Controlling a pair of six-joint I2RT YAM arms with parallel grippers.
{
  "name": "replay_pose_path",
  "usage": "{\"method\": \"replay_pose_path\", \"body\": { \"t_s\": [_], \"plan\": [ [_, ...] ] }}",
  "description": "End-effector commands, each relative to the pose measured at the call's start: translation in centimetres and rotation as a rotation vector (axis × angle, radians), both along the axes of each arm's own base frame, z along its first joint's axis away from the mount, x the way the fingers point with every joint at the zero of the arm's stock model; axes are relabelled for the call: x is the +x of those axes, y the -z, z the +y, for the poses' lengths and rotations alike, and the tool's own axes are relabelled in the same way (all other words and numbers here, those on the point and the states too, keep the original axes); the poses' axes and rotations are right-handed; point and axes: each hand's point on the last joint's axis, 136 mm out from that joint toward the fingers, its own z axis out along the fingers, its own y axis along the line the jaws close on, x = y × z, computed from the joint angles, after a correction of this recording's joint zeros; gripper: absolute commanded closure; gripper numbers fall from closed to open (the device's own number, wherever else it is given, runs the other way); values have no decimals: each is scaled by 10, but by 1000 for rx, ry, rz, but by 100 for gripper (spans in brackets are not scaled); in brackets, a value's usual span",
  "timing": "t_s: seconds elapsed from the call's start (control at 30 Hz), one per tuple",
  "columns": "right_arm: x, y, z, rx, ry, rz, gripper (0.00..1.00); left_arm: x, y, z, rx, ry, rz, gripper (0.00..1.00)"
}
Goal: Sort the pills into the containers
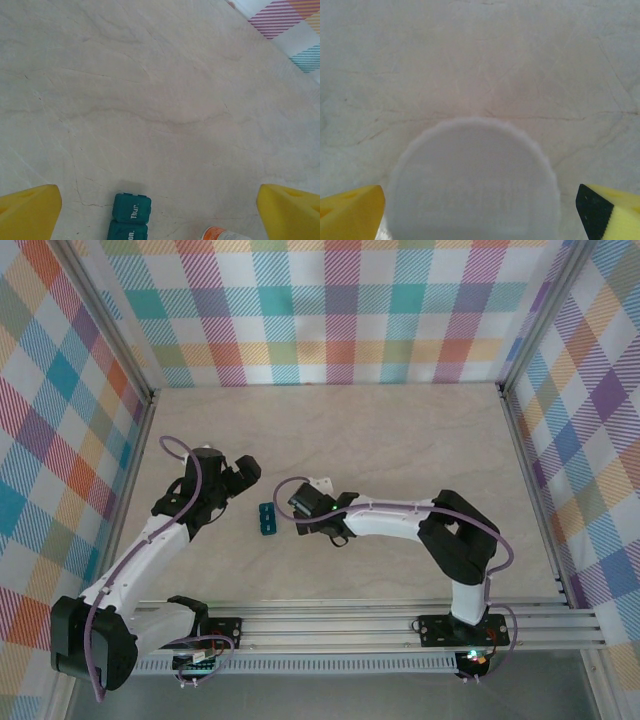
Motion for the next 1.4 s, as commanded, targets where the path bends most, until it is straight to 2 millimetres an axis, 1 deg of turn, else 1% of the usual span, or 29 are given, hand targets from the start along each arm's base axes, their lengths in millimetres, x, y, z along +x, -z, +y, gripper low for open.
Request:
{"method": "replay_pose_path", "body": {
  "t_s": [0.0, 0.23, 0.53, 0.7, 0.73, 1.03, 1.17, 1.37],
  "plan": [
    [16, -4, 1, -9, 13, -32, 1, 1, 1, -3, 8, 9, -7, 0],
    [28, 7, -11, -31, 42, -24, 1, 1, 1, -9, -5, 39, -6, 0],
    [33, 15, -28, -49, 71, -11, 1, 2, 2, -12, -7, 52, 2, 0],
    [32, 20, -31, -55, 67, -1, 1, 2, 3, -14, -7, 56, 5, 0],
    [32, 20, -30, -52, 63, 1, 1, 6, -2, -15, -14, 55, -22, 0],
    [26, 30, -32, -70, 45, 24, 1, 7, -3, -17, -12, 66, -29, 0],
    [24, 32, -37, -94, 37, 24, 1, 6, -3, -17, -9, 67, -29, 0],
    [26, 32, -50, -106, 55, 26, 1, 5, -3, -18, -10, 70, -29, 0]
  ]
}}
